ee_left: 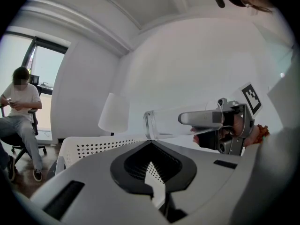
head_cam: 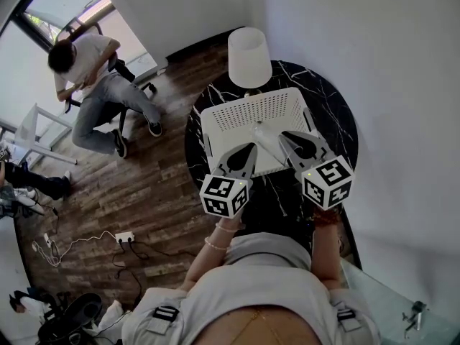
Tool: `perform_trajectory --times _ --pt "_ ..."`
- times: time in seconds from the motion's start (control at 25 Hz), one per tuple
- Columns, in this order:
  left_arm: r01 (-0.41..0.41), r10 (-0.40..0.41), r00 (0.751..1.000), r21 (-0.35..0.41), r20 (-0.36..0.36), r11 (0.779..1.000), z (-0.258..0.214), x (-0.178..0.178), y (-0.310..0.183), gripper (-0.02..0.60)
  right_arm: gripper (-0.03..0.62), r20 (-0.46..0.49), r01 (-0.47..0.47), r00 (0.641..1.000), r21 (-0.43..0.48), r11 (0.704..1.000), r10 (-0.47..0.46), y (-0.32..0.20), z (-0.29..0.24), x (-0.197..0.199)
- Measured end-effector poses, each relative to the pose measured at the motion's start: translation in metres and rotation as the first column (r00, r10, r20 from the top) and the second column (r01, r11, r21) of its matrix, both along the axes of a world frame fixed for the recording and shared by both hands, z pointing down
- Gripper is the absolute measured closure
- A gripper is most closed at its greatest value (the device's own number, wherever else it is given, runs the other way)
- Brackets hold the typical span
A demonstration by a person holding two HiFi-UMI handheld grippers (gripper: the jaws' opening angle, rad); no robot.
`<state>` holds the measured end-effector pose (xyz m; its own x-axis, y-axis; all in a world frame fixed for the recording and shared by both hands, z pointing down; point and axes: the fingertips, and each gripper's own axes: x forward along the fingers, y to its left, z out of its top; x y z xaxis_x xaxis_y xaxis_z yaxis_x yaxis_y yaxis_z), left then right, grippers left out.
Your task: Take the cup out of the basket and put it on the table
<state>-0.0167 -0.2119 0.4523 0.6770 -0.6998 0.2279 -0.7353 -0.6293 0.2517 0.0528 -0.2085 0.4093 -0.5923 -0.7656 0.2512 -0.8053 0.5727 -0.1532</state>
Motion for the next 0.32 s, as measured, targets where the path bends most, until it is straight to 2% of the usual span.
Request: perform_trajectory --times 0.32 --pt "-0.006 0.006 1.000 0.000 0.004 1.000 0.0011 -0.0036 -0.0032 0.577 0.565 -0.009 0.000 1.000 -0.004 1.000 0.000 -0.0026 0.0018 -0.0039"
